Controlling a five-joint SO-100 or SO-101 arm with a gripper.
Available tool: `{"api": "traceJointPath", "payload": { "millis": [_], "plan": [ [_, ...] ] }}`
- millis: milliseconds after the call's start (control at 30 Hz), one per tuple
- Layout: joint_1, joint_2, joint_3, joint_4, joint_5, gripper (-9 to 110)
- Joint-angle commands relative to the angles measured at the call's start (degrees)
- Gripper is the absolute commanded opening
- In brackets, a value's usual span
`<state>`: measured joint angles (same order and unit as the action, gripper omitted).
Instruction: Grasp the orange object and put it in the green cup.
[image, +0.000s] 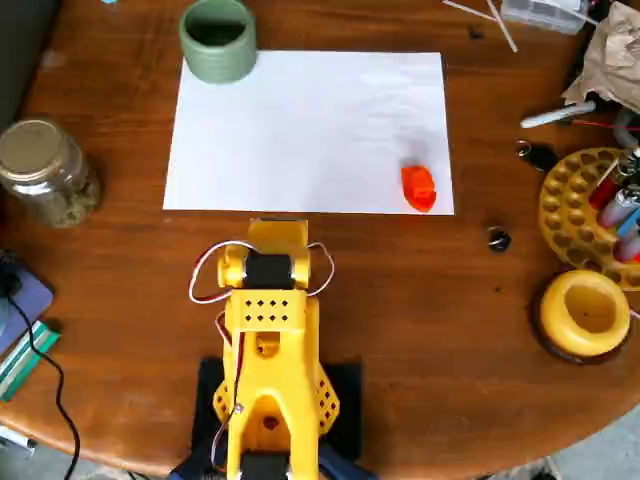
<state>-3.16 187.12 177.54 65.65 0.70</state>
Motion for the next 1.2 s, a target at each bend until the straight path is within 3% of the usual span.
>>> {"api": "traceJointPath", "payload": {
  "millis": [0,1000,1167],
  "plan": [
    [0.4,-0.4,-0.1,0.2,0.0,0],
    [4.1,-0.4,-0.1,-2.6,0.4,0],
    [10.5,-0.4,-0.1,-12.0,16.7,0]
  ]
}}
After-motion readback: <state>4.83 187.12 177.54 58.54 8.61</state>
